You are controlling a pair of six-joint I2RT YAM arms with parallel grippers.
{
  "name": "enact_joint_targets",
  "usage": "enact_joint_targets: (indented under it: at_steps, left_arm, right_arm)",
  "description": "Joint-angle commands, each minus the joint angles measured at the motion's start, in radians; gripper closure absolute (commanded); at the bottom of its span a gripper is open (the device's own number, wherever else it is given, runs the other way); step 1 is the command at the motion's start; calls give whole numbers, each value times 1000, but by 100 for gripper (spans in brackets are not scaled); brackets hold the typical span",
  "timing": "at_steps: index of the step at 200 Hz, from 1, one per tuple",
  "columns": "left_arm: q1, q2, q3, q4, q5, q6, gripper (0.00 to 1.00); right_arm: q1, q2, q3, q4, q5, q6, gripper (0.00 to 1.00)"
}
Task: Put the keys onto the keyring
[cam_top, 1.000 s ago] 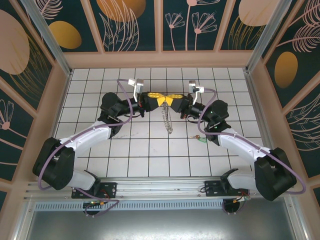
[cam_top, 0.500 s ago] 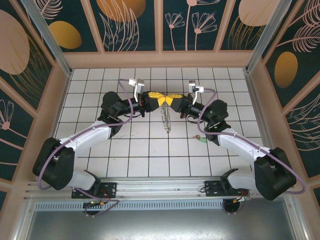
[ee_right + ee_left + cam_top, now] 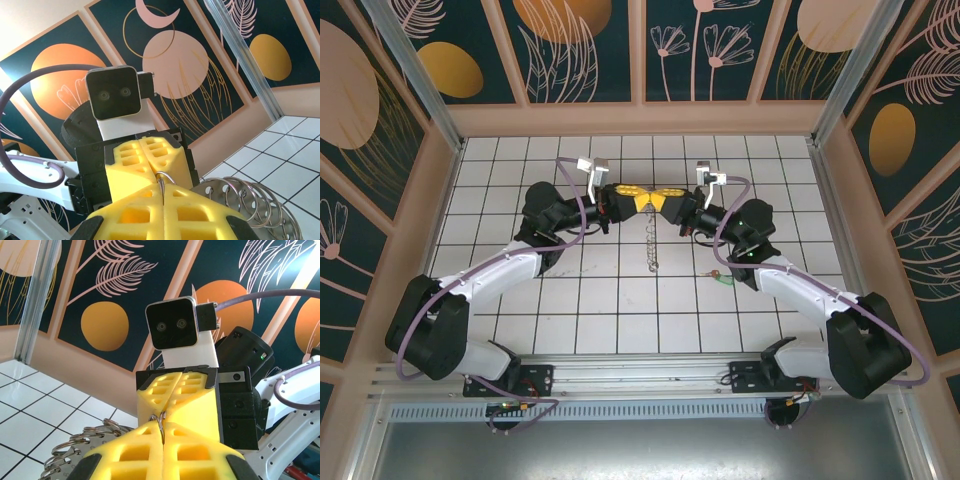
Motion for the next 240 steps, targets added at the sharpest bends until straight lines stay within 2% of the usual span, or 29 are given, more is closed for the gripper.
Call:
enact_joint_targets:
  at_steps: [1,5,21,33,45,65,103,133,160,207,240]
  left_arm:
    - [-13,-8,9,-44,47,41,100]
    - [-13,-12,9,-49,41,47,100]
    - [-13,-25,10,-69,19,73,100]
    - [-12,-40,13,-88,-5,94,100]
    - [-14,-55,13,-102,-25,114,100]
    - [-13,-90,5,-121,-69,164,100]
    - [-14,-137,-1,-155,-105,234,100]
    - [-14,-162,-5,-167,-123,269,100]
    - [-14,-166,15,-204,-110,292,100]
    - [-14,-126,65,-265,-51,301,100]
    - [-13,-98,94,-287,-15,291,100]
  right_arm:
    - [10,-2,52,56,12,-6,100]
    - [10,-4,54,47,14,-6,98]
    - [7,-29,60,-3,28,-15,65]
    - [-8,-63,52,-38,44,-18,50]
    - [-32,-108,35,-67,60,-18,42]
    - [-71,-187,5,-125,95,-15,37]
    - [-121,-273,-51,-244,188,5,34]
    - [-140,-265,-98,-244,188,24,34]
    - [-137,-249,-106,-241,119,-29,37]
    - [-132,-237,-60,-250,-38,-154,53]
    - [-116,-184,9,-288,-116,-207,59]
